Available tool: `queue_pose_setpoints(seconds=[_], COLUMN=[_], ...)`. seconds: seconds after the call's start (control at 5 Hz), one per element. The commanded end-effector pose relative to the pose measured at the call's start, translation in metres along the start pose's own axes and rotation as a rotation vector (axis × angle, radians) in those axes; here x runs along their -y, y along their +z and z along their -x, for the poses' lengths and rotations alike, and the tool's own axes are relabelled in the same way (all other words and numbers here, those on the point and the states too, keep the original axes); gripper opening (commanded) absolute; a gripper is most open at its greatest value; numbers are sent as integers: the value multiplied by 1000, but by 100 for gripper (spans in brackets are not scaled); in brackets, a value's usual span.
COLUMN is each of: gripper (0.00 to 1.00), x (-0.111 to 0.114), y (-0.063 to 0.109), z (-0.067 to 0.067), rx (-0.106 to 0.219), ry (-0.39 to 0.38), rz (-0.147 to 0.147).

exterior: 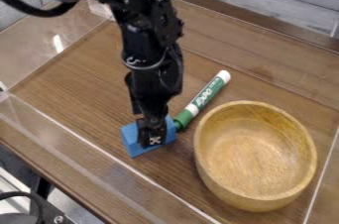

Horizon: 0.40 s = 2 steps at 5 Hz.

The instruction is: Put the blue block in the brown bowl

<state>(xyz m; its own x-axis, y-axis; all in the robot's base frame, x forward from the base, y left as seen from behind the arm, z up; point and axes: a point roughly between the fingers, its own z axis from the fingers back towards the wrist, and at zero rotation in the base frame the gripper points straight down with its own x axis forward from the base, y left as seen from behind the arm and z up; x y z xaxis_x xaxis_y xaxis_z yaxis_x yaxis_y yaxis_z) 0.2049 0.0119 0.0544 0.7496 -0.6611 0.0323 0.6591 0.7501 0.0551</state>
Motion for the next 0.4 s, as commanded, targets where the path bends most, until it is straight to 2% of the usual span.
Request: queue_pose_setpoints(seconds=[0.0,0.2], gripper=[100,100], x=[-7,-7], y=[6,3], z=[-3,-2], rx=[52,62], ry=[21,26], rz=[-40,-41])
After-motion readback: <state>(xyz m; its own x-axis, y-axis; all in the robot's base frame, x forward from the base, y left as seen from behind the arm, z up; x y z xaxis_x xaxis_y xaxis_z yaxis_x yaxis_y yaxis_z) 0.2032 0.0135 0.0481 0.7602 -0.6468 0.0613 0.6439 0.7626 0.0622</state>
